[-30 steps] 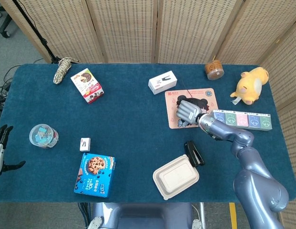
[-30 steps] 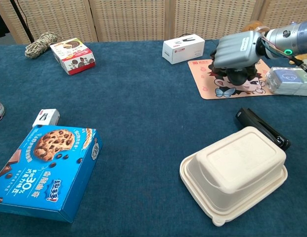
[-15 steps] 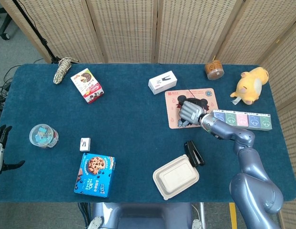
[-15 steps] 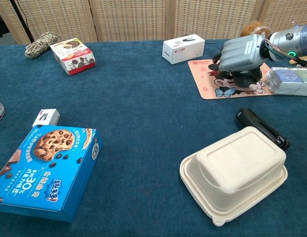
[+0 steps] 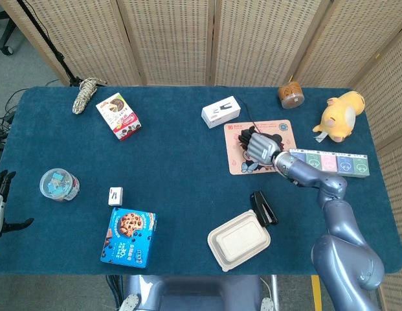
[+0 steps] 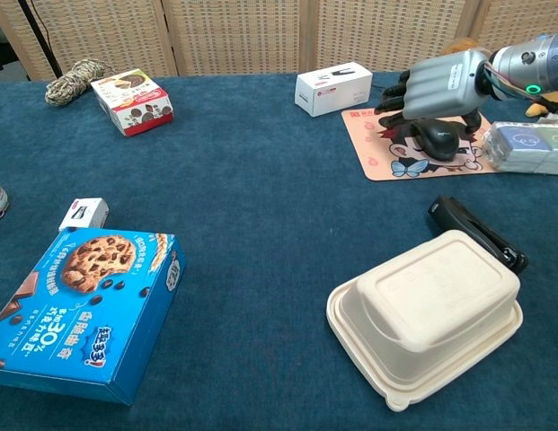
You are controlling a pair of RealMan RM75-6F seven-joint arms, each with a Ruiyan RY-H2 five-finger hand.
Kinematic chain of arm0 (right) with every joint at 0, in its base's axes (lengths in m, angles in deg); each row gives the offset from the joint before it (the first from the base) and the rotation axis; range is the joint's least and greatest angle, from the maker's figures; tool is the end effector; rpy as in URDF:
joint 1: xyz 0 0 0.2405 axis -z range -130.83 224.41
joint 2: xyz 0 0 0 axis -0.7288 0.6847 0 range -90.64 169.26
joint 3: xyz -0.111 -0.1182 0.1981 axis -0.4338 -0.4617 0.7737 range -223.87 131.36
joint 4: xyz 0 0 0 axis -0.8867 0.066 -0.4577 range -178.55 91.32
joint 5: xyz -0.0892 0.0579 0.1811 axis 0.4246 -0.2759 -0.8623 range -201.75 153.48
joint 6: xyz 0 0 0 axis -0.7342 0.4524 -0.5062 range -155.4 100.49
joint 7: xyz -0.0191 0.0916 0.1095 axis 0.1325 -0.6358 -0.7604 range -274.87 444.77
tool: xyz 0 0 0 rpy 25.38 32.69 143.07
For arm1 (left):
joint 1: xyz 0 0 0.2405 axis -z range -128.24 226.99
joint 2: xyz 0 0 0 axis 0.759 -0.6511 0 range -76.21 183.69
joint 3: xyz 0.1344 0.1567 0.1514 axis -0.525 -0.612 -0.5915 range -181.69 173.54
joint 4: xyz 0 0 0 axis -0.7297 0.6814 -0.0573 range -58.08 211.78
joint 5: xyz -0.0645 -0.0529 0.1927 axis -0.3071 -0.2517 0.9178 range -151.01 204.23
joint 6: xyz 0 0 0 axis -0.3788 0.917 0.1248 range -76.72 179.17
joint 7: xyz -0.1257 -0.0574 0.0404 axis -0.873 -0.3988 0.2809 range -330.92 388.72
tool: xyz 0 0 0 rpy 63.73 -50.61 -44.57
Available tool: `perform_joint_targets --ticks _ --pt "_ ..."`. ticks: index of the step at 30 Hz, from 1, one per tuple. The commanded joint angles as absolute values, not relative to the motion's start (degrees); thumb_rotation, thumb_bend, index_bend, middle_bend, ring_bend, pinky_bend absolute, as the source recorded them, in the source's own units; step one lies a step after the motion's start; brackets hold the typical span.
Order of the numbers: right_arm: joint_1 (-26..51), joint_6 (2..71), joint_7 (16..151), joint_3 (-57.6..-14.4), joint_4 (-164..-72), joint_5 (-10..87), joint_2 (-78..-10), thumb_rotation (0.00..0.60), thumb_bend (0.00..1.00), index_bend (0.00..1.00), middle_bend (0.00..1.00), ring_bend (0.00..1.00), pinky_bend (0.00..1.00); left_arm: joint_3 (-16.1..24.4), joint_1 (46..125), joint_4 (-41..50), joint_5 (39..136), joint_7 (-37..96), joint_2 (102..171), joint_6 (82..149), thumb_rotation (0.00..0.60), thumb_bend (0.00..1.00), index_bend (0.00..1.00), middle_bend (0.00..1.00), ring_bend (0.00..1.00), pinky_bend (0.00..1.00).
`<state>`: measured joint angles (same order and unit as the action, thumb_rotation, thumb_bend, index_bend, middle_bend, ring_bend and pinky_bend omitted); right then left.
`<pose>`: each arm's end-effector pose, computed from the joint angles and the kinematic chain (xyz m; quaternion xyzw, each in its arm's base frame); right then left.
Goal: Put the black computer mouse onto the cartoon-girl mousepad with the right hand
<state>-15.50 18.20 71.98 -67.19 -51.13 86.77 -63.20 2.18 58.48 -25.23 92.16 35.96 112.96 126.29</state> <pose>-0.1880 -0.4919 0.0155 0.9056 0.1576 0.0426 0.3914 -0.3172 0.2063 0.1690 -0.5363 -0.4778 -0.3105 0.6226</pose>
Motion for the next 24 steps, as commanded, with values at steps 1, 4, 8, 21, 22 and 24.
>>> perform_joint_targets --ticks 1,4,8,21,22,24 --pt "-15.8 19.7 72.9 -67.1 -51.7 86.8 -62.2 0.600 0.16 0.12 0.02 0.00 0.17 2.1 58.5 -25.2 92.1 36.1 112.9 126.2 0.600 0.06 0.00 0.00 0.00 0.00" --pt "-15.9 22.0 73.4 -66.2 -53.0 85.9 -60.9 0.600 0.16 0.12 0.01 0.00 0.17 2.0 58.5 -25.4 92.3 36.0 112.9 126.1 0.600 0.06 0.00 0.00 0.00 0.00" --pt "-15.4 26.4 73.6 -63.6 -55.2 83.6 -58.8 0.600 0.16 0.12 0.01 0.00 0.17 1.8 58.4 -25.6 93.0 35.5 112.5 126.3 0.600 0.06 0.00 0.00 0.00 0.00" --pt "-3.0 42.6 83.9 -49.7 -85.2 67.8 -42.2 0.600 0.00 0.01 0.00 0.00 0.00 0.1 56.8 -25.7 99.1 30.0 110.3 127.5 0.600 0.06 0.00 0.00 0.00 0.00" --pt "-1.1 43.1 85.8 -48.5 -90.4 65.5 -40.0 0.600 0.00 0.00 0.00 0.00 0.00 0.0 56.6 -25.6 99.7 29.8 110.3 128.0 0.600 0.06 0.00 0.00 0.00 0.00" --pt "1.0 43.6 88.3 -47.3 -96.5 63.0 -37.6 0.600 0.00 0.00 0.00 0.00 0.00 -0.1 56.4 -25.5 100.3 29.7 110.3 128.6 0.600 0.06 0.00 0.00 0.00 0.00"
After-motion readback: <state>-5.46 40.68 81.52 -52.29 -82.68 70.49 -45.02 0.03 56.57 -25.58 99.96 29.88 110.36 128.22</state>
